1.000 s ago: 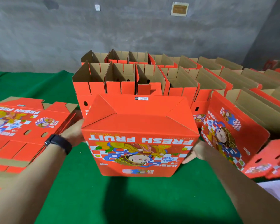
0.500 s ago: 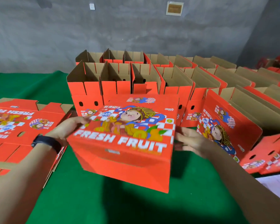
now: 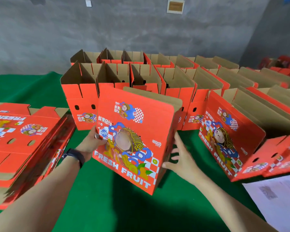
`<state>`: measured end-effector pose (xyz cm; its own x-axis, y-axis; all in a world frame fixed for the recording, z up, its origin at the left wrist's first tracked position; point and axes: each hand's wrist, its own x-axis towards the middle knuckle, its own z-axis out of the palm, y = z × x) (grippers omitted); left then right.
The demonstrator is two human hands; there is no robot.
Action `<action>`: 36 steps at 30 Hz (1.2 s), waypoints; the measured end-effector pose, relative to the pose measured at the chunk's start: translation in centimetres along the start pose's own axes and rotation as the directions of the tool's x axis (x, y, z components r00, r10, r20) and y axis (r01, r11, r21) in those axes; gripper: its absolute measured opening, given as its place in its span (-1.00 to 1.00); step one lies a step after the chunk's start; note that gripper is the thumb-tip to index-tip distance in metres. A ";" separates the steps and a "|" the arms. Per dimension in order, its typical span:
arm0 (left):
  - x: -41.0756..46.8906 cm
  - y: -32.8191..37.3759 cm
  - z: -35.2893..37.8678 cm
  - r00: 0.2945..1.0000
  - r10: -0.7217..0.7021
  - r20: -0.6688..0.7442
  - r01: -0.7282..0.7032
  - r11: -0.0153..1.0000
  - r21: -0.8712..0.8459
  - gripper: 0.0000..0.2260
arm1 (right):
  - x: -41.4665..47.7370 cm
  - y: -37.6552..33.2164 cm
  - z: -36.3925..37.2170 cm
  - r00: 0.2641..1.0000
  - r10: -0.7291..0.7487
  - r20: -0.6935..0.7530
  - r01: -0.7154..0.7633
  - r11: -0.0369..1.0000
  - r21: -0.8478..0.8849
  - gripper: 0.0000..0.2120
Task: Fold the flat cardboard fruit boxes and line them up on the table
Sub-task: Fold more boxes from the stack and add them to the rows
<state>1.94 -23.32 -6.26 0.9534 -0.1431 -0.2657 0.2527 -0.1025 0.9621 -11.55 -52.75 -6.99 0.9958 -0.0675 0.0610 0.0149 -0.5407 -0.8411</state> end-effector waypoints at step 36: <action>-7.5 7.7 24.7 0.906 0.068 0.419 -0.017 0.992 -0.123 -0.39 | -6.9 9.0 -2.8 0.661 0.112 -0.742 -0.030 0.992 0.122 -0.16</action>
<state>-7.29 -47.39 1.63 0.8113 -0.5488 -0.2014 0.2548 0.0218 0.9668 -18.50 -59.47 -13.43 0.5936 -0.7270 0.3452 -0.0044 -0.4319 -0.9019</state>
